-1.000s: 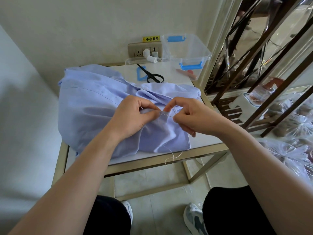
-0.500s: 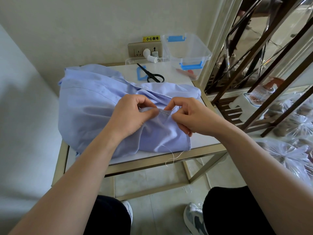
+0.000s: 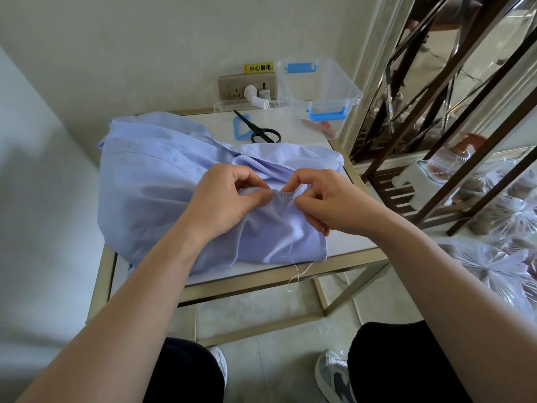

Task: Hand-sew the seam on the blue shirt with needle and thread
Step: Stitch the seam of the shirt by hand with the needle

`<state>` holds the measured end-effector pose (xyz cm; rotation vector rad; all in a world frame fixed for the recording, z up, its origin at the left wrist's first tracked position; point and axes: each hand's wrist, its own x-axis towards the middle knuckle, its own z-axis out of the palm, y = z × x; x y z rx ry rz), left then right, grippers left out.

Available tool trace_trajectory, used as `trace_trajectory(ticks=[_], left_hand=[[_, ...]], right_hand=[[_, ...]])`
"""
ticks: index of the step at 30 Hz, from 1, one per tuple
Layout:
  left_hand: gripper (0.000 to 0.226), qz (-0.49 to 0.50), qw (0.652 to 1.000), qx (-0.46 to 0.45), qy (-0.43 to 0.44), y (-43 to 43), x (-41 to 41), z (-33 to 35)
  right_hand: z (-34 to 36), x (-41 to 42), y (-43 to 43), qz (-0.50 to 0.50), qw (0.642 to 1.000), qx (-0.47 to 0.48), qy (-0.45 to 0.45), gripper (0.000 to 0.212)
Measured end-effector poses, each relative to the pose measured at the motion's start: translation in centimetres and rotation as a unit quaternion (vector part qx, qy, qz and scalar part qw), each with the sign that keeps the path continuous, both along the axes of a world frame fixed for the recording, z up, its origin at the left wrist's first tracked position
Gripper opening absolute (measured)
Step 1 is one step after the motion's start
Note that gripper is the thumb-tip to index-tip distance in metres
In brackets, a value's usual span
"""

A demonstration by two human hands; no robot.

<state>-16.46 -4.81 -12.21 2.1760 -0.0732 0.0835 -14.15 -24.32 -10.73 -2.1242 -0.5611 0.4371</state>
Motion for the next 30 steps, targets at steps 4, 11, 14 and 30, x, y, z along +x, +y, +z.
trace_trajectory(ticks=[4, 11, 14, 30], left_hand=[[0.018, 0.001, 1.000, -0.011, 0.004, 0.1, 0.0, 0.0], [0.011, 0.009, 0.999, -0.050, 0.013, 0.1, 0.0, 0.1], [0.007, 0.002, 0.997, -0.077, 0.025, 0.1, 0.0, 0.1], [0.013, -0.083, 0.977, -0.173, 0.096, 0.2, -0.4, 0.8]], right_hand=[[-0.1, 0.0, -0.1, -0.003, 1.000, 0.004, -0.011, 0.018], [0.0, 0.1, -0.1, -0.015, 0.999, 0.037, 0.004, 0.014], [0.2, 0.2, -0.3, -0.027, 0.998, 0.058, 0.019, 0.016], [-0.2, 1.1, -1.8, 0.021, 0.987, 0.117, 0.107, 0.020]])
